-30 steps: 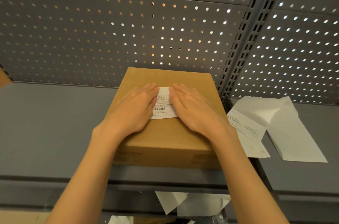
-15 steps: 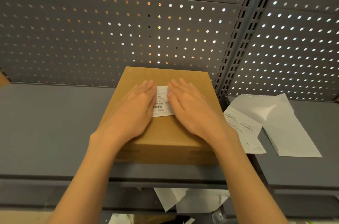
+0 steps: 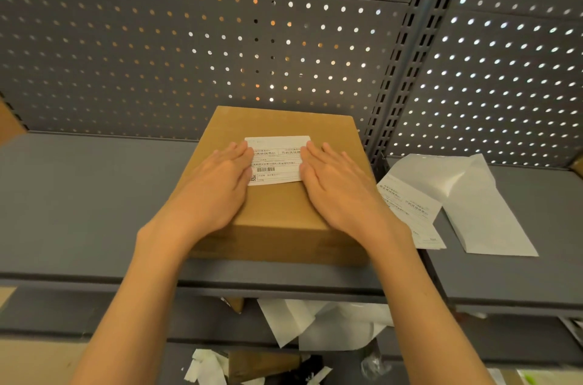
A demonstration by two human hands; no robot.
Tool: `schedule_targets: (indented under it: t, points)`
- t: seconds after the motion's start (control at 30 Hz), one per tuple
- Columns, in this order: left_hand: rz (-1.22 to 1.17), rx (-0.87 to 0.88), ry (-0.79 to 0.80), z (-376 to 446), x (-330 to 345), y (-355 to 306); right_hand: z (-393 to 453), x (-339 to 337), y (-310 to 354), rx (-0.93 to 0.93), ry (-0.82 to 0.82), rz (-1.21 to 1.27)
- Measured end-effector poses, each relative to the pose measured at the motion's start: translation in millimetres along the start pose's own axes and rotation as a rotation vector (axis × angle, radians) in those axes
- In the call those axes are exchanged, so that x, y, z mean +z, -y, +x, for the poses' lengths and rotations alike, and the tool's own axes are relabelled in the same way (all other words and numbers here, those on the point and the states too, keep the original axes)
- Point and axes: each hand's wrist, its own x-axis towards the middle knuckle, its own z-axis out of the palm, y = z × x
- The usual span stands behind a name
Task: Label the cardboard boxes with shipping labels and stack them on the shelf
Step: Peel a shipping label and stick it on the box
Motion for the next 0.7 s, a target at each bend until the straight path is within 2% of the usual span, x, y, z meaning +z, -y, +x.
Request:
schedule_targets:
  t: [0.17, 0.3, 0.43, 0.7]
  points:
    - [0.039, -0.019, -0.031, -9, -5, -6, -3, -2, -4, 0.027, -0.007, 0.006]
    - [0.022, 0.059, -0.086, -15, -3, -16, -7, -2, 6, -0.051, -0.044, 0.045]
    - [0.001, 0.121, -0.048, -19, 7, -28, -14, 9, 24, -0.16, -0.043, 0.06]
    - [0.021, 0.077, -0.019, -27, 9, -24, -21, 15, 22, -0.137, -0.046, -0.034]
